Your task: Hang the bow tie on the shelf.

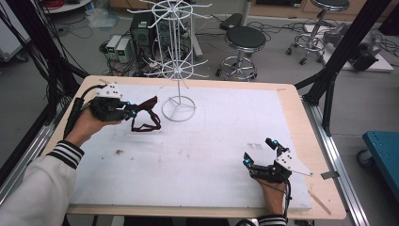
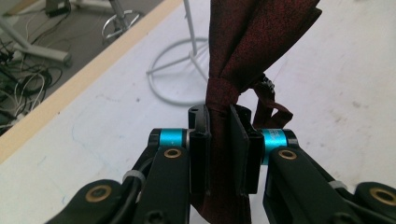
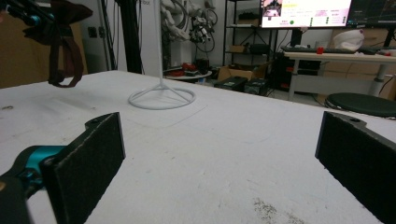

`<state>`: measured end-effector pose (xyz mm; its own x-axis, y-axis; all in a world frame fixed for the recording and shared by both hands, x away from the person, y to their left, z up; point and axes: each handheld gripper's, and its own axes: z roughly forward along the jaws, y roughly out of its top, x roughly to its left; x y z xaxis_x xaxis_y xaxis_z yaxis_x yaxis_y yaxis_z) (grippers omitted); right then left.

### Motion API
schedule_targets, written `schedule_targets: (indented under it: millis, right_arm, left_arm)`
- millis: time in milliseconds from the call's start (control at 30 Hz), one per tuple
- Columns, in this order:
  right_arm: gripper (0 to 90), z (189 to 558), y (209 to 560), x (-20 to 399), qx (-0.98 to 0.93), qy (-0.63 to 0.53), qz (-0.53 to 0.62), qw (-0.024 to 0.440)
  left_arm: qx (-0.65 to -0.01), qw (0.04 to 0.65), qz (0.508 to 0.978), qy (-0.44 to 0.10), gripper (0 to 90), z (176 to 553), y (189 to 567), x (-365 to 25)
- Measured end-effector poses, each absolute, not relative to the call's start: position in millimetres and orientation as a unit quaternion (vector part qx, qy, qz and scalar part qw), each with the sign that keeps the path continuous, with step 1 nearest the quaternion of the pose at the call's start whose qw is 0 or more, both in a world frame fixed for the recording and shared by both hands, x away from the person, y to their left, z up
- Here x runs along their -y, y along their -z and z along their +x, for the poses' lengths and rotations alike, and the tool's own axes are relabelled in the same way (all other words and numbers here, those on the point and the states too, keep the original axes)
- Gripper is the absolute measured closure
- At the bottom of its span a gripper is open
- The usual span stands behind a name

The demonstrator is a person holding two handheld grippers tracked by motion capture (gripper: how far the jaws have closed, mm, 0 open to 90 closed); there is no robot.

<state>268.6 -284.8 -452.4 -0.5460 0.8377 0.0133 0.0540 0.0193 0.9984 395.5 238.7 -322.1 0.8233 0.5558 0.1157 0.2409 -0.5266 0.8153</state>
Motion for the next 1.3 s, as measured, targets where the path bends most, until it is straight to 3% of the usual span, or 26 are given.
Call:
schedule_targets:
  millis: [767, 1300]
  right_arm:
    - [0.7, 269, 452, 285, -0.636, -0.607, 0.349, 0.325]
    - [0.7, 269, 452, 285, -0.635, -0.607, 0.349, 0.326]
  left_arm:
    - [-0.22, 0.536, 0.797, -0.17, 78.5, 385, 302, -233]
    - [-0.216, 0.56, 0.778, -0.183, 78.5, 386, 283, -227]
